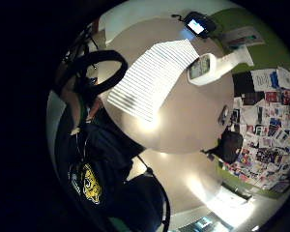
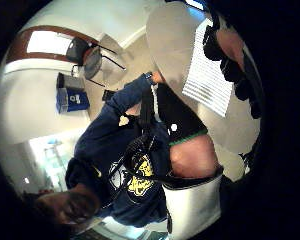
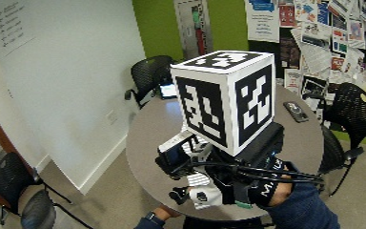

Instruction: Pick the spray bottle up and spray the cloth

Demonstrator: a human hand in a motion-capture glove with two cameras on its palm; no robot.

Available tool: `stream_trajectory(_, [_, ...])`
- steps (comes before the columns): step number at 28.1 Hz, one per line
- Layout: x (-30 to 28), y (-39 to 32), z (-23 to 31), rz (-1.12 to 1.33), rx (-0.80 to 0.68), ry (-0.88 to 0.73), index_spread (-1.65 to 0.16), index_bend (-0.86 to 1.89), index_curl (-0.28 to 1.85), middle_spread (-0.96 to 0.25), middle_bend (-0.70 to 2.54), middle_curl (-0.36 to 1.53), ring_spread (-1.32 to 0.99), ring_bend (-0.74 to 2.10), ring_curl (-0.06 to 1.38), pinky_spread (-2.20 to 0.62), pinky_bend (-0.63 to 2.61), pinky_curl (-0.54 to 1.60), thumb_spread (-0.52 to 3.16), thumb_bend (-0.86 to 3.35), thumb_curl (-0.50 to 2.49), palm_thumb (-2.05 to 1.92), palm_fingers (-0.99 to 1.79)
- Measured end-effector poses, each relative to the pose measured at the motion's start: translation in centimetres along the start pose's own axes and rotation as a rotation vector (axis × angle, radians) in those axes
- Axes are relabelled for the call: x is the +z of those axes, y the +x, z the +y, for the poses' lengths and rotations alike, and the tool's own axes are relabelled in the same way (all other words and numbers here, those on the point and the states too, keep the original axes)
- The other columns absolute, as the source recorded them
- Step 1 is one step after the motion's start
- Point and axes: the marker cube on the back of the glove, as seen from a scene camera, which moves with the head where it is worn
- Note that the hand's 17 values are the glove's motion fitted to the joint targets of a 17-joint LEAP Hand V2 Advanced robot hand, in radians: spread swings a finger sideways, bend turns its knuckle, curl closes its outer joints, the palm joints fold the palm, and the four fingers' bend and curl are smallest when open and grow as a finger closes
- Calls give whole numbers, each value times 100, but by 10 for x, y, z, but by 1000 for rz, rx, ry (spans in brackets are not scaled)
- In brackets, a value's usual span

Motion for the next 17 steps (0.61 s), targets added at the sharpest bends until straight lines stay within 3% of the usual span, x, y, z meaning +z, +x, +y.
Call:
stream_trajectory(7, [0, 0, 1, 7, 13, 7, -24, 9, 12, -7, 37, 20, -16, 60, 25, -25, 67, 26, 82, 27, 14, 42, 116])
stream_trajectory(17, [1, 12, 2, 4, 25, 20, -29, 7, 15, -9, 37, 29, -18, 60, 33, -29, 67, 33, 111, 24, 21, 44, 111])
